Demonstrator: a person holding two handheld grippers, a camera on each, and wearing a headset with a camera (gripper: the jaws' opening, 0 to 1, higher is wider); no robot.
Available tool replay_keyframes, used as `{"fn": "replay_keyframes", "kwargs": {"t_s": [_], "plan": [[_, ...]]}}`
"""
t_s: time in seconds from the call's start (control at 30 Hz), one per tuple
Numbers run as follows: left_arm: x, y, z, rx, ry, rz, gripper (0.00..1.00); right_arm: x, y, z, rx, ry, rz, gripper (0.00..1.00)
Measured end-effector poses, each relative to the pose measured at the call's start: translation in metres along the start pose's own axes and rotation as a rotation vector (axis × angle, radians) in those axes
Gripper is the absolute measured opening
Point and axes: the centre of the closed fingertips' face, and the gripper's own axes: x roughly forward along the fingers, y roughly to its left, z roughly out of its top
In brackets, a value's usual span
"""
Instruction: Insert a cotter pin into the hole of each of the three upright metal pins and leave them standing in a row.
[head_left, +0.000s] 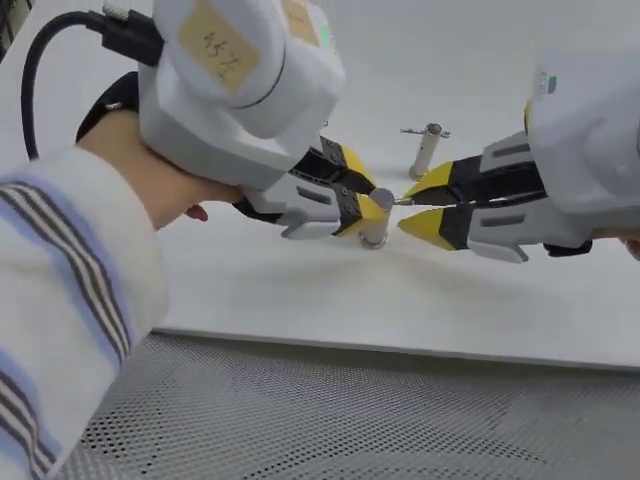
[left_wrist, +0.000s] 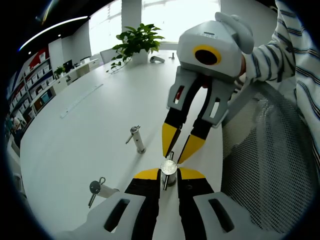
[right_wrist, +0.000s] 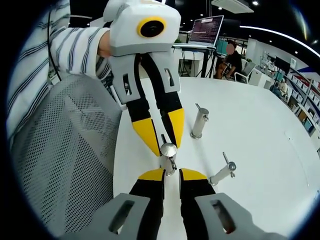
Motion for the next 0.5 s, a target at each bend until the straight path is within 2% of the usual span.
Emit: {"fn": "replay_keyframes", "kwargs": {"t_s": [0.1,0.3,0.37,0.5], "plan": [[0.0007,-0.0003,0.0010,0.003,0.001,0.000,0.09,-0.0021,0.0001,0.0025,0.018,-0.011,-0.006,0.00],[0.0017,-0.0018,0.0030,0.003,0.004,0.001,0.09,-0.0013,-0.0010,0.0026,0.034,-0.016,-0.014,0.00],[0.0022,-0.0018,0.0037,-0.019,-0.001,0.002,0.09,0.0001,-0.0002,0.0043,0.029,-0.014,-0.015,0.00],[0.0021,-0.0026,0.0045,-0.018,-0.004,0.005,0.09,0.0007,-0.0001,0.0053,0.010,-0.008,-0.020,0.00]]}}
